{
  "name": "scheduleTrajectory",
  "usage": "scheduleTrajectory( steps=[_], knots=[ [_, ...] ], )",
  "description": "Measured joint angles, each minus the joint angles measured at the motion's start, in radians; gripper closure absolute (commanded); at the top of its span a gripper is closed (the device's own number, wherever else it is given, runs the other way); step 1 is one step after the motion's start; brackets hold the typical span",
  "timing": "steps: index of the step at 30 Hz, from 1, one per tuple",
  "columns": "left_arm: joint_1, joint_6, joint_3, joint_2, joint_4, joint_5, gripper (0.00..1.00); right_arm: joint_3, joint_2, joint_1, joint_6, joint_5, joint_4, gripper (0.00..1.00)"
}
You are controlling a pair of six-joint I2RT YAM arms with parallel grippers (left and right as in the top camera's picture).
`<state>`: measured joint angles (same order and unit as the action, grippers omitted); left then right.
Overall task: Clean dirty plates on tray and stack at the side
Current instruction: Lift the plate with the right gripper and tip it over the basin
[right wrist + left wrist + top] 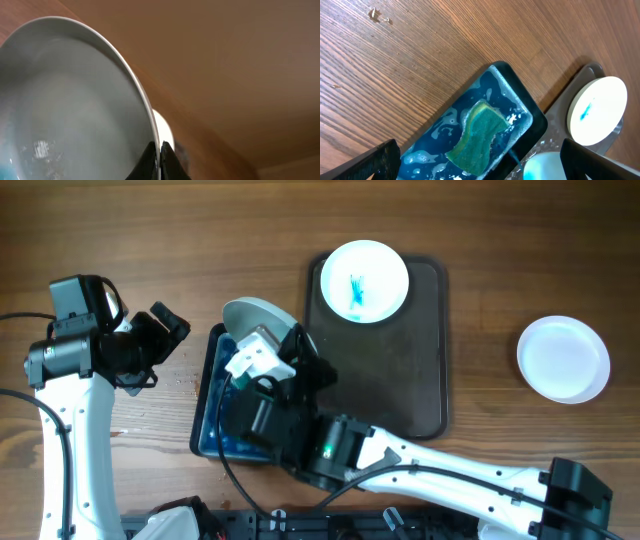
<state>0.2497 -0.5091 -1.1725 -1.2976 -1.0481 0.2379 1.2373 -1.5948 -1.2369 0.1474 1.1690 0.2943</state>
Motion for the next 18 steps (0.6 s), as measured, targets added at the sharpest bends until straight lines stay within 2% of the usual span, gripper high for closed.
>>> scheduleTrajectory(
  steps=[18],
  knots=[
    [0.0, 0.0, 0.0, 0.0, 0.0, 0.0, 0.0, 0.0, 0.0, -0.026, 0.129, 0.037, -0.056, 0.96]
  ],
)
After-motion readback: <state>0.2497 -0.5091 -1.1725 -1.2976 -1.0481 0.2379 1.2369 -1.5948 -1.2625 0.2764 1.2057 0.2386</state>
